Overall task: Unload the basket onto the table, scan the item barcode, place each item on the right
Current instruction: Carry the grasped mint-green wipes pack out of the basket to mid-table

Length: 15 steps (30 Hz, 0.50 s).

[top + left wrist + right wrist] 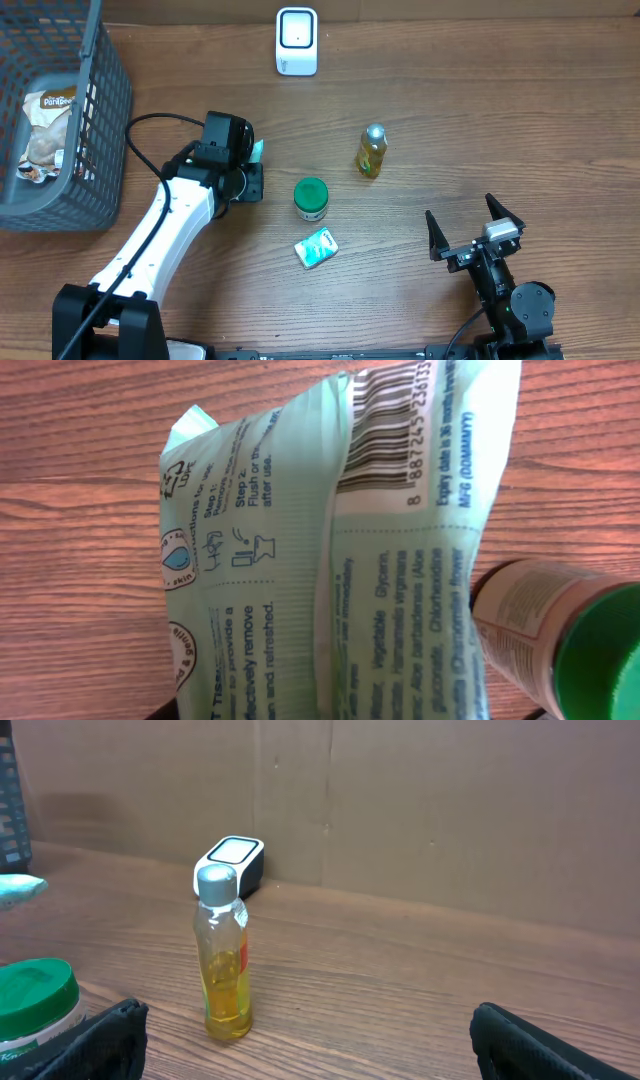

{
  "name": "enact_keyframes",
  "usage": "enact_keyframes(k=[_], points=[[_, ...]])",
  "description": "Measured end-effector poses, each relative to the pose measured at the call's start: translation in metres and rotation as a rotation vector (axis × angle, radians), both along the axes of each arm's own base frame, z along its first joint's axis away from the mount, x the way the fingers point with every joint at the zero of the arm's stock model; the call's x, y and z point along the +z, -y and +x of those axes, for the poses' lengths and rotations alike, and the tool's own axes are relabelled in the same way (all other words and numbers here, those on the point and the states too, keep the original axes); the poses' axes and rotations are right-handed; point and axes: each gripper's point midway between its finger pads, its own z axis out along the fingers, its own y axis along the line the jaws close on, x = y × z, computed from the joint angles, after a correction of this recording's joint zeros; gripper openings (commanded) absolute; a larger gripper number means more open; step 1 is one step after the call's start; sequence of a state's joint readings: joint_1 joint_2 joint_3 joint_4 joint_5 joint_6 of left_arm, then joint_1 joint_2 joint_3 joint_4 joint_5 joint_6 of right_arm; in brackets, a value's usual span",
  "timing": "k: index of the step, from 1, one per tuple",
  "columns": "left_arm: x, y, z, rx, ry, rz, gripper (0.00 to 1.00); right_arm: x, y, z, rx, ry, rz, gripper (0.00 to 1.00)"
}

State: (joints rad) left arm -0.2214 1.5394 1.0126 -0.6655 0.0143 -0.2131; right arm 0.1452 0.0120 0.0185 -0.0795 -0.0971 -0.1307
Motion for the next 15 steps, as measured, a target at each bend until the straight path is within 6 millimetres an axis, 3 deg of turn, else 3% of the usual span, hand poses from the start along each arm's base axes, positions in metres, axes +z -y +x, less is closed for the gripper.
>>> enact_keyframes(k=[7,10,12,13,14,15], points=[[-0.012,0.005,0.005,0.011,0.044,-0.032,0.44,0.000,0.000,0.000,0.000,0.000,0.000,1.00],[-0.017,0.009,0.002,0.000,0.043,-0.039,0.63,0.000,0.000,0.000,0.000,0.000,-0.001,1.00],[-0.018,0.014,-0.001,-0.005,0.036,-0.046,0.70,0.000,0.000,0.000,0.000,0.000,0.000,1.00],[-0.019,0.018,-0.002,-0.011,0.033,-0.051,0.77,0.000,0.000,0.000,0.000,0.000,0.000,1.00],[-0.019,0.021,-0.004,-0.020,0.031,-0.056,0.96,0.000,0.000,0.000,0.000,0.000,0.000,1.00],[-0.019,0.025,-0.004,-0.029,0.031,-0.061,1.00,0.000,0.000,0.000,0.000,-0.001,-0.001,1.00]])
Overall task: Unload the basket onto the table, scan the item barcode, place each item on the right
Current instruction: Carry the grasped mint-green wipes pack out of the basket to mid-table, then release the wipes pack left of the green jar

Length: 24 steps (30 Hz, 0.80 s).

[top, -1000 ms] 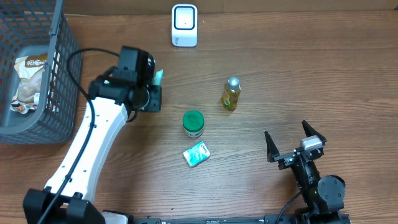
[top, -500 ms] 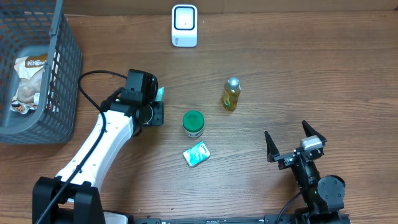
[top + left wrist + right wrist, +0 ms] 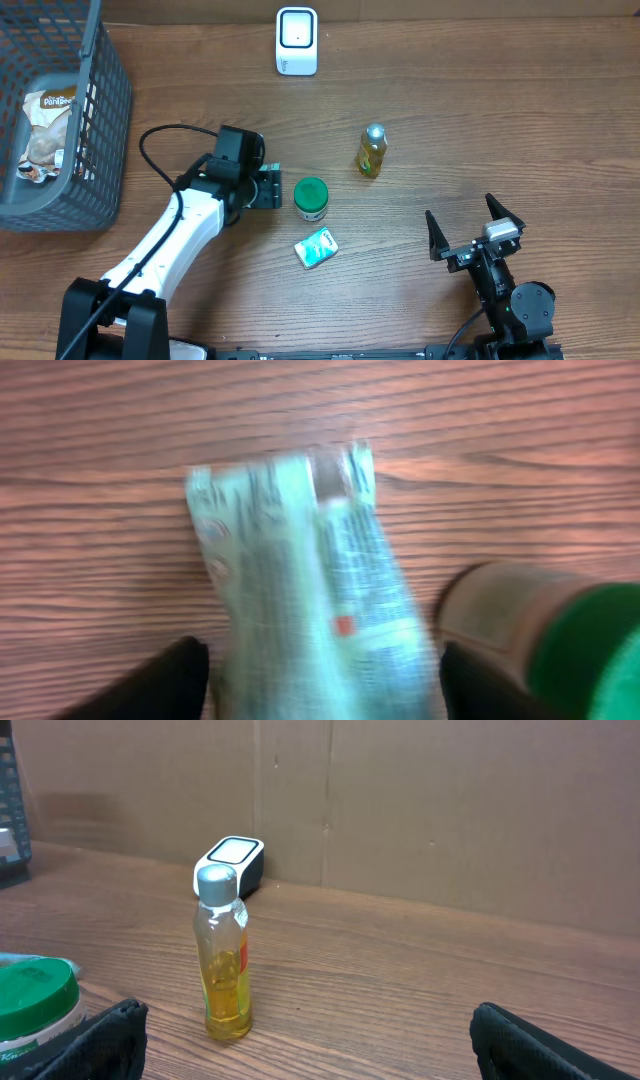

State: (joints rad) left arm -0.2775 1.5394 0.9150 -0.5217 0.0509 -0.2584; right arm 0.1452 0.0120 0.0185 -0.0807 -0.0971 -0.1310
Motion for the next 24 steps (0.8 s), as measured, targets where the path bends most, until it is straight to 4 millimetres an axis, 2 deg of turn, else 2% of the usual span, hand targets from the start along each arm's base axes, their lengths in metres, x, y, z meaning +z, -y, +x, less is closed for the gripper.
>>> enact_keyframes(k=[4,9,11,13,16,17,18,21,23,24], points=[[0.000,0.014,-0.005,-0.039,-0.003,-0.006,1.00,0.000,0.000,0.000,0.000,0.001,0.000,1.00],[0.000,0.016,-0.009,-0.048,-0.016,-0.003,1.00,0.000,0.000,0.000,0.000,0.001,0.000,1.00],[0.006,0.013,-0.009,-0.040,-0.032,-0.001,1.00,0.000,0.000,0.000,0.000,0.002,0.000,1.00],[0.025,0.010,0.000,-0.026,-0.021,-0.006,1.00,0.000,0.000,0.000,0.000,0.000,0.000,1.00],[0.081,-0.001,0.030,-0.003,0.079,-0.014,1.00,0.000,0.000,0.000,0.000,0.001,0.000,1.00],[0.112,-0.010,0.045,0.005,0.146,-0.011,1.00,0.000,0.000,0.000,-0.001,0.000,0.000,1.00],[0.133,-0.016,0.054,0.014,0.189,-0.006,1.00,0.000,0.000,0.000,0.000,0.000,0.000,1.00],[0.215,-0.052,0.080,0.061,0.377,0.027,1.00,0.000,0.000,0.000,0.000,0.001,0.000,1.00],[0.270,-0.088,0.091,0.123,0.515,0.076,1.00,0.000,0.000,0.000,0.000,0.001,0.001,1.00],[0.288,-0.103,0.092,0.156,0.559,0.097,1.00,0.000,0.000,0.000,0.000,0.001,0.000,1.00]])
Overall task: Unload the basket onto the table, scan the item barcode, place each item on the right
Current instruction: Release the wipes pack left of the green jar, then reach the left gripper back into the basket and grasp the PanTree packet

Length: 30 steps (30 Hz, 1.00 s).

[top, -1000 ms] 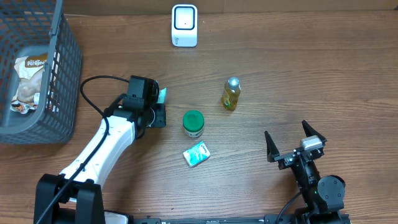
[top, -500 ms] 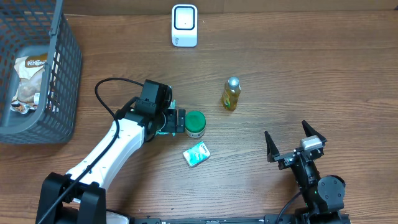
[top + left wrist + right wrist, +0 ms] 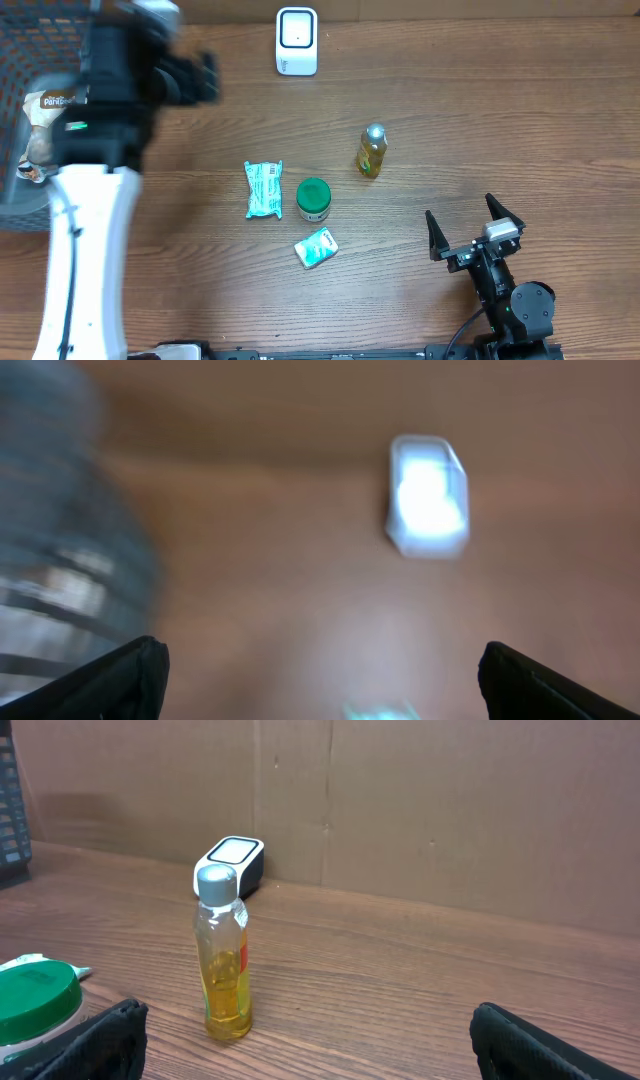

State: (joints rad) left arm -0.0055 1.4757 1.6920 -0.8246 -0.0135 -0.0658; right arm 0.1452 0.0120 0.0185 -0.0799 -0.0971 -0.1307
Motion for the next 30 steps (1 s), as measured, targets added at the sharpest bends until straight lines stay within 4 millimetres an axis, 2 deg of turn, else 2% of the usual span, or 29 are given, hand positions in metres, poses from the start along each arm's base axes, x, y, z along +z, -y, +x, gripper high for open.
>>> enact_keyframes(k=[1,3,5,7,10,14,18,19,26,30], points=[[0.023,-0.023,0.001,0.058,0.060,0.027,1.00,0.000,0.000,0.000,0.000,0.000,0.000,1.00],[0.052,-0.060,-0.003,0.156,0.139,0.065,1.00,0.000,0.000,0.000,0.000,0.000,0.000,1.00],[0.063,-0.095,-0.009,0.242,0.170,0.107,1.00,0.000,0.000,0.000,0.000,0.000,0.000,1.00],[0.065,-0.128,-0.016,0.323,0.168,0.141,1.00,0.000,0.000,0.000,0.000,0.000,-0.001,1.00],[0.053,-0.170,-0.023,0.413,0.127,0.168,1.00,0.000,0.000,0.000,0.000,0.000,0.000,1.00],[0.017,-0.217,-0.022,0.506,0.026,0.171,1.00,0.000,0.000,0.000,0.000,0.000,0.000,1.00],[-0.044,-0.256,-0.018,0.563,-0.129,0.141,1.00,0.000,0.000,0.000,-0.001,0.000,-0.001,1.00],[-0.065,-0.266,-0.017,0.575,-0.180,0.128,1.00,0.000,0.000,0.000,0.000,0.000,0.000,1.00],[-0.164,-0.302,-0.017,0.588,-0.382,0.015,1.00,0.000,0.000,0.000,0.000,0.000,0.000,1.00],[-0.202,-0.317,-0.022,0.579,-0.439,-0.047,0.99,0.000,0.000,0.000,0.000,0.000,0.000,1.00]])
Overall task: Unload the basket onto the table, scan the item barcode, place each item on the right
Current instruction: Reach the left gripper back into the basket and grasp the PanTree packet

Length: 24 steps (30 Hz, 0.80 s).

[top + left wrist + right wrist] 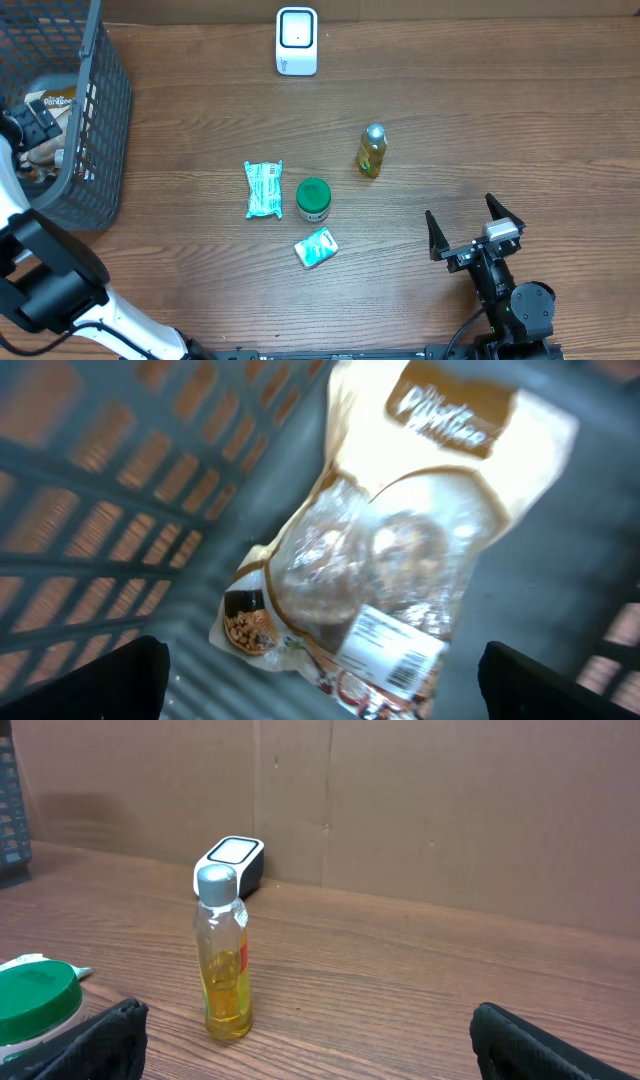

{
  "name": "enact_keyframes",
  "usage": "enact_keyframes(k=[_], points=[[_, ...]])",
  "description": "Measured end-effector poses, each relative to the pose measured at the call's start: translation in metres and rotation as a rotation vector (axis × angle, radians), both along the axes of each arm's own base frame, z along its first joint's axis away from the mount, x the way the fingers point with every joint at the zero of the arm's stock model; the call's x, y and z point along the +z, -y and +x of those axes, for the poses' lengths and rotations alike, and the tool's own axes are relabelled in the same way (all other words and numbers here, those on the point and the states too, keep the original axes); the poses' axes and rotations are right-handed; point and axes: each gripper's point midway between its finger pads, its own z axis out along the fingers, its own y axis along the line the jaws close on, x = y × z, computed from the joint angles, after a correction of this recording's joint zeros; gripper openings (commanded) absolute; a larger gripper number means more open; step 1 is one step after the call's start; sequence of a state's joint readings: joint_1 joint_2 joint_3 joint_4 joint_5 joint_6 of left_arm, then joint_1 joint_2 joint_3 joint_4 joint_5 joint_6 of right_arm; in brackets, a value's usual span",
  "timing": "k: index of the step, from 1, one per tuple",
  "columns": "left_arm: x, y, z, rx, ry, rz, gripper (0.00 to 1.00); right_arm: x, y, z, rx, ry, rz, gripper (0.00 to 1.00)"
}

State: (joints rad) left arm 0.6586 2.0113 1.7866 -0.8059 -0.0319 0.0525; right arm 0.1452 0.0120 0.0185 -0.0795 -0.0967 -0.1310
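Note:
A tan snack bag with a barcode label lies on the floor of the grey basket at the table's back left. My left gripper hangs open just above it, its fingers wide apart, and shows at the left edge overhead. The white scanner stands at the back centre. Near the front right edge my right gripper rests open and holds nothing.
On the table lie a pale green wipes pack, a green-lidded jar, a small green pack and a yellow bottle. The basket walls rise around the bag.
My left gripper was raised over the table's back left with the scanner blurred in its view. Now it is inside the basket, open above the snack bag. The right arm has not moved.
My left gripper had the wipes pack up close by the green-lidded jar, barcode showing. Then the pack lay on the table between its open fingers. Then the pack stayed left of the jar while the arm was near the basket, and now it is over the snack bag.

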Motion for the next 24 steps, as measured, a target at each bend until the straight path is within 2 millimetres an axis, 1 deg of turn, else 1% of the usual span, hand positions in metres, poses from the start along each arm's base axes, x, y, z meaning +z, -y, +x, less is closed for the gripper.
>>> enact_keyframes(k=[4,8,11,13,17,24], points=[[-0.026,-0.012,-0.006,0.012,-0.010,-0.060,1.00,0.000,0.000,0.000,0.000,0.000,0.000,1.00],[-0.058,-0.022,-0.012,0.015,-0.042,-0.108,1.00,0.000,0.000,0.000,0.000,0.000,0.000,1.00],[-0.074,-0.022,-0.011,-0.018,-0.048,-0.136,1.00,0.000,0.000,0.000,0.000,0.000,0.000,1.00],[-0.077,-0.018,-0.004,-0.059,-0.028,-0.155,0.99,0.000,0.000,0.000,0.000,0.000,0.000,1.00],[-0.073,-0.012,0.009,-0.117,0.030,-0.171,1.00,0.000,0.000,0.000,0.000,0.000,0.000,1.00],[-0.071,-0.009,0.014,-0.141,0.055,-0.181,1.00,0.000,0.000,0.000,0.000,0.000,0.000,1.00]])
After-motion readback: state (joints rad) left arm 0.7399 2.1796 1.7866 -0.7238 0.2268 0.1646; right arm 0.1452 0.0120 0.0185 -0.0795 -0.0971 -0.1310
